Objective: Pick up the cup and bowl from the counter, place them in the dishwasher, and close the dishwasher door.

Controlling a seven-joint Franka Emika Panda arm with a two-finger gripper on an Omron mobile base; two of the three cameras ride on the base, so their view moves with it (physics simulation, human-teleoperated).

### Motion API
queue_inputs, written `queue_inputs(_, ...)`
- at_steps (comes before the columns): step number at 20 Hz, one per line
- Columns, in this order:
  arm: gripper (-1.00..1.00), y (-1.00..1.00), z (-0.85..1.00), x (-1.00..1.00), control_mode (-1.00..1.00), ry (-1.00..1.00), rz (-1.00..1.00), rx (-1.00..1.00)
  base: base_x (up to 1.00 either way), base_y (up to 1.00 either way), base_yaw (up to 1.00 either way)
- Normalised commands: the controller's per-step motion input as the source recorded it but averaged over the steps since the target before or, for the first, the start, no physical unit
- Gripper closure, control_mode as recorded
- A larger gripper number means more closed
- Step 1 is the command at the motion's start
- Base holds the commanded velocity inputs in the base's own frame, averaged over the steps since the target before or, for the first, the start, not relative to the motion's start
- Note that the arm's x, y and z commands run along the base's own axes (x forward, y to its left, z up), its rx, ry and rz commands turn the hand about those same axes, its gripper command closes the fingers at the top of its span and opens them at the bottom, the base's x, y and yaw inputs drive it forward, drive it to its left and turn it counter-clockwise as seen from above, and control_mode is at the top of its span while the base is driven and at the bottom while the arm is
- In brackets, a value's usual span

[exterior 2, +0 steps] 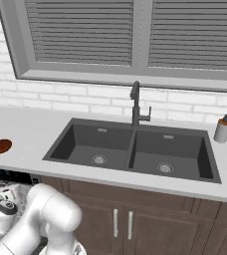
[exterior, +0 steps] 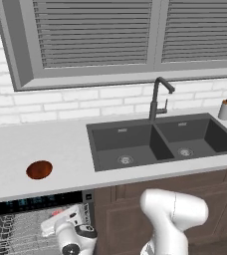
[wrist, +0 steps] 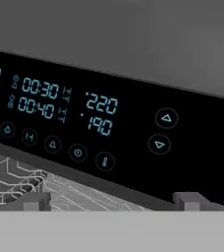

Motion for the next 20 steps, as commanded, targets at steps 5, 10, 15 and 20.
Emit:
queue_inputs(5, -1.00, 0.16, 0.53, -0.65, -1.00, 0.01, -0.13, 0.18, 0.00, 0.00, 0.00)
queue_inputs(10, -1.00, 0.20, 0.68, -0.93, -1.00, 0.13, -0.21, 0.25, 0.00, 0.00, 0.00)
queue_inputs(15, -1.00, 0.12, 0.94, -0.63, -1.00, 0.15, -0.17, 0.08, 0.00, 0.00, 0.00)
queue_inputs(20, -1.00, 0.00, 0.93, -0.05, -1.00, 0.43, -0.11, -0.13, 0.00, 0.00, 0.00)
